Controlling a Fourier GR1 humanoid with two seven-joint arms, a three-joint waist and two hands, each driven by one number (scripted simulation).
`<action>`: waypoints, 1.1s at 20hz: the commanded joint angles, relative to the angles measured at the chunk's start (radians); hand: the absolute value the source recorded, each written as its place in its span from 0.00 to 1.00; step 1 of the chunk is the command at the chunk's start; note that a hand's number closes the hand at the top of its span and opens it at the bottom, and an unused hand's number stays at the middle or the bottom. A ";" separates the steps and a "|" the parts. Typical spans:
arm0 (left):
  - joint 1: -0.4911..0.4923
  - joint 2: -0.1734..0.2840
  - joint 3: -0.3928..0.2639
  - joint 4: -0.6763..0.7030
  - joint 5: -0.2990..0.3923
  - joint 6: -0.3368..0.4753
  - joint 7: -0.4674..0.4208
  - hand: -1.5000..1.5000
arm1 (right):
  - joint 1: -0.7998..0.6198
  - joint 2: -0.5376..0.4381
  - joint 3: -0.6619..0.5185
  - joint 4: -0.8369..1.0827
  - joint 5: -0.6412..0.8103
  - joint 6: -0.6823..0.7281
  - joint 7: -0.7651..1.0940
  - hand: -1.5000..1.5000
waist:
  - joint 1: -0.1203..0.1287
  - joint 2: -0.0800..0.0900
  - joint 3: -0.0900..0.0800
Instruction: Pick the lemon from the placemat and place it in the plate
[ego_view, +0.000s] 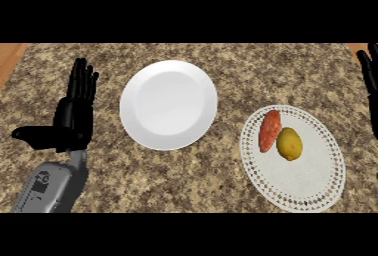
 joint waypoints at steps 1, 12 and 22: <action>0.002 0.011 -0.015 0.048 -0.053 0.005 0.022 0.50 | 0.031 0.074 -0.026 -0.032 -0.020 -0.067 0.031 0.00 | 0.002 -0.029 0.006; 0.308 0.260 -0.040 0.090 -0.167 -0.081 0.010 0.50 | 0.216 0.493 -0.268 -0.022 0.020 -0.681 -0.285 0.00 | -0.003 -0.038 0.006; 0.385 0.288 0.011 -0.019 -0.149 -0.123 0.011 0.50 | 0.611 0.491 0.177 -0.334 0.141 -0.786 -0.305 0.00 | 0.010 -0.032 0.005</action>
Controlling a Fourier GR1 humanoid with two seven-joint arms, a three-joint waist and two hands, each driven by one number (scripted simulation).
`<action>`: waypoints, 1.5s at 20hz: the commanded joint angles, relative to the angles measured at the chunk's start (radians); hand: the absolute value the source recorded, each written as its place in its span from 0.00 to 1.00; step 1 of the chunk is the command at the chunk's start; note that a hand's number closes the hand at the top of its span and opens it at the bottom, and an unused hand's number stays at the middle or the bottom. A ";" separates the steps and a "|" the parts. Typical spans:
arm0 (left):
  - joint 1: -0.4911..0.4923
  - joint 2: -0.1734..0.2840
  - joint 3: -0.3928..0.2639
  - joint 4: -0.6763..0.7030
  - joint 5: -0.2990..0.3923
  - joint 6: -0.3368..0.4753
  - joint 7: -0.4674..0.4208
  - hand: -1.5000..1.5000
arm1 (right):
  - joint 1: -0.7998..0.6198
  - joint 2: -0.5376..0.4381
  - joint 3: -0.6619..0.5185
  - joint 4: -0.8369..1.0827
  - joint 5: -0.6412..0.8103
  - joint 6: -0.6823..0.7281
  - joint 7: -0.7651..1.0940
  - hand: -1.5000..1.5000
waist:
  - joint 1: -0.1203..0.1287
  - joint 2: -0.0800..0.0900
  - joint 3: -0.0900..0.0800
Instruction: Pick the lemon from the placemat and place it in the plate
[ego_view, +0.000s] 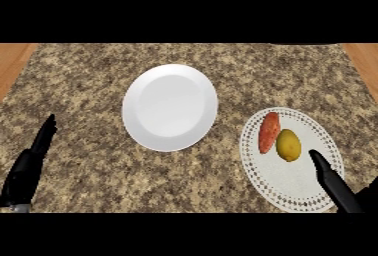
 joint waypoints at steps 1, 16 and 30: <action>0.004 -0.002 0.003 -0.026 -0.016 0.008 0.018 0.50 | 0.115 -0.125 0.138 -0.047 0.092 -0.059 0.147 0.00 | 0.007 0.004 -0.002; -0.048 -0.055 -0.020 0.016 -0.066 0.004 0.025 0.50 | 0.015 -0.720 0.182 -0.016 0.124 -0.002 0.953 0.00 | 0.024 0.012 -0.002; -0.026 -0.057 0.063 0.042 -0.073 -0.060 -0.014 0.50 | -0.190 -0.743 0.207 0.254 0.085 0.411 1.075 0.00 | 0.009 0.006 0.001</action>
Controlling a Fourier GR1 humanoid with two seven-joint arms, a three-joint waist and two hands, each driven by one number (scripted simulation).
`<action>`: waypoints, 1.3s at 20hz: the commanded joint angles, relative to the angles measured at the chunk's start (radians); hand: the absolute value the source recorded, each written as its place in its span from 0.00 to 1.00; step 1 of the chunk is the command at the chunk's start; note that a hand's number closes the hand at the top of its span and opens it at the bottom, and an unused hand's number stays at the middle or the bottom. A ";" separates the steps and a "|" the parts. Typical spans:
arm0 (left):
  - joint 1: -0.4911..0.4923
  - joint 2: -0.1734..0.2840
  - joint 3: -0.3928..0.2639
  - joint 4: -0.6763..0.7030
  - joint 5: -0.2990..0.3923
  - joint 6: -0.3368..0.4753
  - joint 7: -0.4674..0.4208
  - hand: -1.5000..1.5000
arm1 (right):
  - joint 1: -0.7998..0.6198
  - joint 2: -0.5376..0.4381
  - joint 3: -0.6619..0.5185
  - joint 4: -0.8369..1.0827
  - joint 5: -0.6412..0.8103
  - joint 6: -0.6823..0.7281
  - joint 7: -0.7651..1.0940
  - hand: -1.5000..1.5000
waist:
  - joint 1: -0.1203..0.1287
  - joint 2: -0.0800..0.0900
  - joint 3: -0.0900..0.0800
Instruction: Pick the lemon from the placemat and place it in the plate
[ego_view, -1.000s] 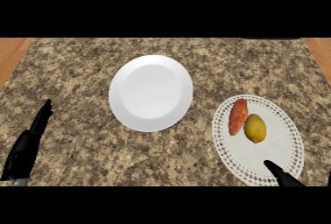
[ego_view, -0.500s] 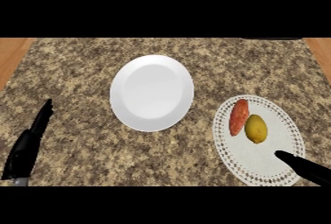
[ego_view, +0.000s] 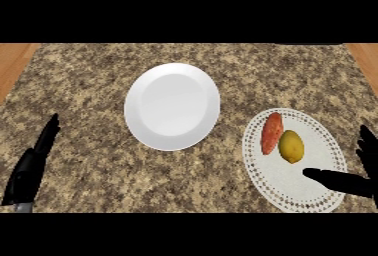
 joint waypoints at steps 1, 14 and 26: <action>0.049 -0.047 -0.012 -0.012 -0.041 0.018 -0.027 0.50 | -0.064 0.059 0.058 0.050 0.062 0.052 0.056 0.00 | -0.002 -0.002 0.000; 0.075 -0.093 0.063 -0.069 -0.098 -0.033 0.010 0.50 | -0.168 0.260 -0.062 0.338 0.104 0.340 -0.079 0.00 | -0.005 -0.002 0.000; 0.042 -0.128 0.131 -0.069 -0.142 -0.128 0.020 0.50 | -0.198 0.457 -0.151 0.584 0.248 0.388 -0.239 0.00 | -0.005 -0.001 0.001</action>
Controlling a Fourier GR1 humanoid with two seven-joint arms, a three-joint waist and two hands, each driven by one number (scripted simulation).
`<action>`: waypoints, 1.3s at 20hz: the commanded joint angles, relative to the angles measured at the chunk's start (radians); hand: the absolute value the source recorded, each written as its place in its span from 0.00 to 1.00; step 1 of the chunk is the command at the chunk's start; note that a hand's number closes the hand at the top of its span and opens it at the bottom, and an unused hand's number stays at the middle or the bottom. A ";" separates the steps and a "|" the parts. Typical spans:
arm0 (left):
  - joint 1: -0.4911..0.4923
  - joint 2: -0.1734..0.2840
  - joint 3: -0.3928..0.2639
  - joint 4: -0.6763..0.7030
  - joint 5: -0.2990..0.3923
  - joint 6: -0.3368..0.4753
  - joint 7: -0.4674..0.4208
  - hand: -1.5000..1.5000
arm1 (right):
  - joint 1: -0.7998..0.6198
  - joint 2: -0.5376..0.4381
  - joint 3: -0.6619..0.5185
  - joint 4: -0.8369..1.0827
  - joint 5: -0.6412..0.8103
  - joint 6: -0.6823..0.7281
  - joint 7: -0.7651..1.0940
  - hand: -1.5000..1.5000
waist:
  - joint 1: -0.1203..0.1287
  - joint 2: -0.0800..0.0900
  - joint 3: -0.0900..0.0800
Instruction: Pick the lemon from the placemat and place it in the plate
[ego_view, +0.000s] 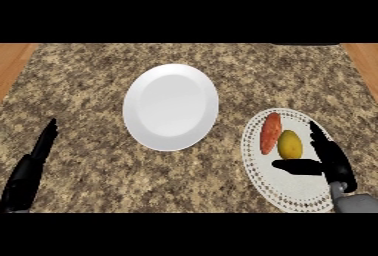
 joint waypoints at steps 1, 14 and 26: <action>-0.011 -0.029 0.026 -0.007 -0.034 -0.019 0.028 0.50 | -0.022 0.051 -0.054 0.065 0.051 0.051 -0.044 0.00 | 0.000 0.004 0.005; -0.058 -0.050 0.009 -0.017 -0.050 -0.050 0.035 0.50 | -0.203 -0.142 0.077 0.190 0.318 0.224 -0.158 1.00 | 0.058 0.018 0.003; -0.043 -0.071 0.015 0.000 -0.076 -0.023 0.018 0.50 | -0.565 -0.139 0.140 0.587 0.633 0.111 -0.377 1.00 | 0.036 0.012 0.006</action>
